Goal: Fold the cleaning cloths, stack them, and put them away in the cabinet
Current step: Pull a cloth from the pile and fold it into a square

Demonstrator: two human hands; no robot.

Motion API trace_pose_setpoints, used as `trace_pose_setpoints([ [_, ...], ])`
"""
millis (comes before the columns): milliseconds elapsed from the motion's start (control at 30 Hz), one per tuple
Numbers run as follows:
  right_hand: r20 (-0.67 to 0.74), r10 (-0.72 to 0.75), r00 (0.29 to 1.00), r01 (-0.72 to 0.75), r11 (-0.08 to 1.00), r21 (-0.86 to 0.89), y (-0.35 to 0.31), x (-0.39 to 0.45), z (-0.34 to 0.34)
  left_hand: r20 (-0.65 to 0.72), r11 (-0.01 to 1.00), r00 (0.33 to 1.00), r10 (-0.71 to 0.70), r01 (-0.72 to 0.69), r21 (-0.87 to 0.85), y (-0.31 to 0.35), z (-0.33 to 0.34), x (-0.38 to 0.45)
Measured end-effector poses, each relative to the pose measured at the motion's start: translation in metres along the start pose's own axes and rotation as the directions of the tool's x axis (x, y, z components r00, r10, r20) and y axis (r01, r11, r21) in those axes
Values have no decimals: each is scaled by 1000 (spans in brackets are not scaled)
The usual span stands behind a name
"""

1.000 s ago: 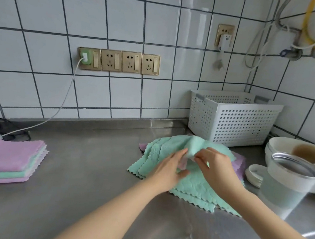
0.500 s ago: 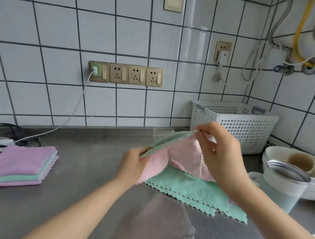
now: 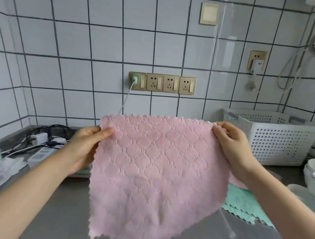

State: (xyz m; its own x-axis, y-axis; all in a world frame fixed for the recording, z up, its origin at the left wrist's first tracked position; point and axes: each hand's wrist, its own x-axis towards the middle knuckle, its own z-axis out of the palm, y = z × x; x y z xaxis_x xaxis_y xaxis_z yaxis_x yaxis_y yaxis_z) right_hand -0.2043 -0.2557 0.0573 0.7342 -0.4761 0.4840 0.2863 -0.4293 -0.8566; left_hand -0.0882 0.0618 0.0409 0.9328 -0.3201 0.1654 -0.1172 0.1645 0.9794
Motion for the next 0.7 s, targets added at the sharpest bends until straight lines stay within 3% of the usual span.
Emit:
trace_pose_setpoints([
  [67, 49, 59, 997, -56, 996, -69, 14, 1, 16, -36, 999, 999, -19, 21, 42, -9, -10, 0],
  [167, 189, 205, 960, -159, 960, -232, 46, -3, 33, -76, 952, 992, -98, 116, 283, -37, -27, 2],
  [300, 321, 294, 900, -109, 867, -487, 84, -13, 53, -143, 738, 983, -117, 183, 650, -84, -60, 15],
  [367, 323, 332, 886, -119, 837, -534, 95, -13, 65, -151, 658, 984, -92, 175, 733, -100, -68, 21],
  [433, 289, 374, 881, -187, 838, -513, 100, -8, 76, -162, 661, 984, -76, 171, 731, -108, -68, 27],
  [533, 201, 397, 895, -295, 867, -401, 109, 7, 95, -260, 821, 959, -116, 240, 519, -114, -65, 43],
  [600, 185, 419, 889, -362, 890, -279, 111, 16, 107, -334, 883, 940, -71, 215, 417, -113, -63, 54],
  [633, 203, 418, 885, -360, 893, -270, 113, 18, 113, -357, 877, 934, -29, 195, 438, -115, -62, 60],
  [700, 277, 382, 881, -247, 874, -419, 119, 18, 122, -317, 790, 947, 41, 164, 591, -119, -59, 62],
])
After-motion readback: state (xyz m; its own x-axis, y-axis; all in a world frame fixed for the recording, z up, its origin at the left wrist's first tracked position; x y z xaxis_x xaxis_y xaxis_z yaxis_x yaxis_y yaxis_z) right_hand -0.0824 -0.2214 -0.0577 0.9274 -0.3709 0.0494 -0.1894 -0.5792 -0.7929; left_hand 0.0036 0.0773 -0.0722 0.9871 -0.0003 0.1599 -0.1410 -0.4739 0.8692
